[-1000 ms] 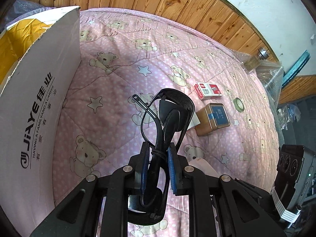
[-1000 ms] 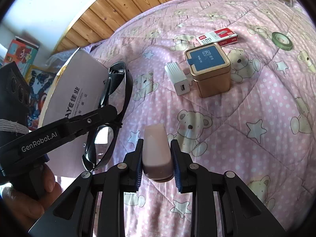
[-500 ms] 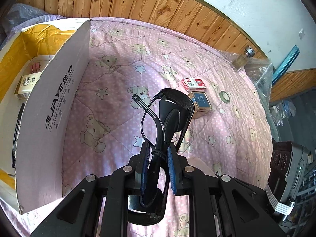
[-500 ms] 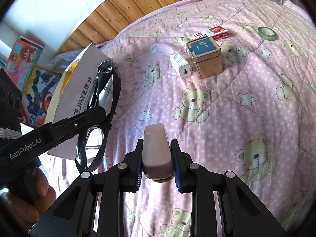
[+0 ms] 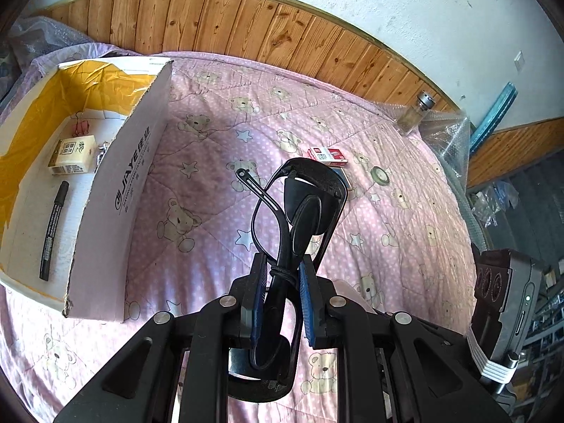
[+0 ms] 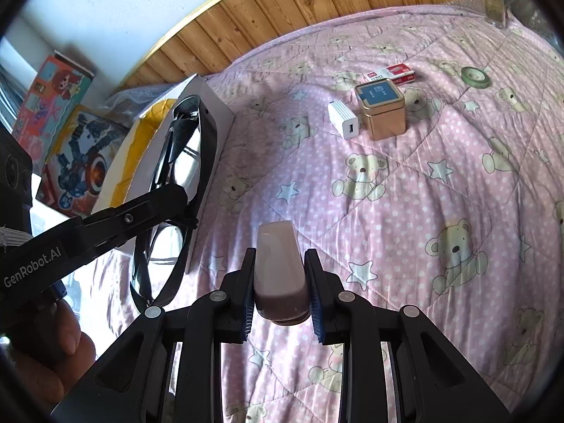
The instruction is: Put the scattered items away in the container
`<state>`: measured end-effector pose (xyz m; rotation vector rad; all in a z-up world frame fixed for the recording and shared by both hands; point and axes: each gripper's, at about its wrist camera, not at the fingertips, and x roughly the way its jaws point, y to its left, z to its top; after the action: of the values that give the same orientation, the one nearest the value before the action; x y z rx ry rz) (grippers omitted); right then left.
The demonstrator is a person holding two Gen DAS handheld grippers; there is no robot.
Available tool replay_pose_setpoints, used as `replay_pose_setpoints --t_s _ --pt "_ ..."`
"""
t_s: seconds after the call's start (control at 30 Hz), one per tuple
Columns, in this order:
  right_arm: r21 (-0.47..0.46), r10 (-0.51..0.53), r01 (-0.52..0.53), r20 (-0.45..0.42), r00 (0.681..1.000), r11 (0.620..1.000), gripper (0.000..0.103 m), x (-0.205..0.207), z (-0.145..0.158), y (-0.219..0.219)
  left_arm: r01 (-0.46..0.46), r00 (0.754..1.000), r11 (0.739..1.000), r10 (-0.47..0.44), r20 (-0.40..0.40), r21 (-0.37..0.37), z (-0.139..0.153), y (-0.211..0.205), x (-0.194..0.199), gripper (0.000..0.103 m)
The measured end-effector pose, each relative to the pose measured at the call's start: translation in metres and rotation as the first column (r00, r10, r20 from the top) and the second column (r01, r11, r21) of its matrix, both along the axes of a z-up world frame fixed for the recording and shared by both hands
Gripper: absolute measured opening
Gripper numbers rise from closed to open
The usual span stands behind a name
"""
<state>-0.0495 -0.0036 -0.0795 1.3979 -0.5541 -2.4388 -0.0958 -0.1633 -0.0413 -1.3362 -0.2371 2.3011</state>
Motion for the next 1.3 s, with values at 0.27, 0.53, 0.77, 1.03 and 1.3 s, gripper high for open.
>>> replay_pose_setpoints --t_s 0.27,0.53,0.77,1.03,1.3 --pt "0.016 0.018 -0.018 -0.011 1.000 1.000 0.028 0.019 0.004 -0.010 -0.008 1.000 1.000 0.008 -0.008 0.022 0.005 -0.010 0.020 0.019" --pt "0.030 0.029 -0.029 -0.025 0.999 0.999 0.028 0.034 0.009 -0.018 -0.009 1.000 0.999 0.011 -0.026 0.049 0.011 -0.018 0.037 0.019" --pt "0.043 0.050 -0.048 -0.036 0.998 0.998 0.028 0.046 0.014 -0.031 -0.016 0.999 0.997 0.019 -0.042 0.078 0.017 -0.030 0.048 0.019" --pt "0.052 0.081 -0.079 -0.040 0.996 0.996 0.028 0.061 0.015 -0.052 -0.045 0.998 0.994 0.050 -0.048 0.102 0.018 -0.052 0.060 0.019" --pt "0.059 0.111 -0.108 -0.035 0.993 0.992 0.028 0.076 0.013 -0.069 -0.070 0.996 0.988 0.077 -0.044 0.137 0.017 -0.073 0.072 0.019"
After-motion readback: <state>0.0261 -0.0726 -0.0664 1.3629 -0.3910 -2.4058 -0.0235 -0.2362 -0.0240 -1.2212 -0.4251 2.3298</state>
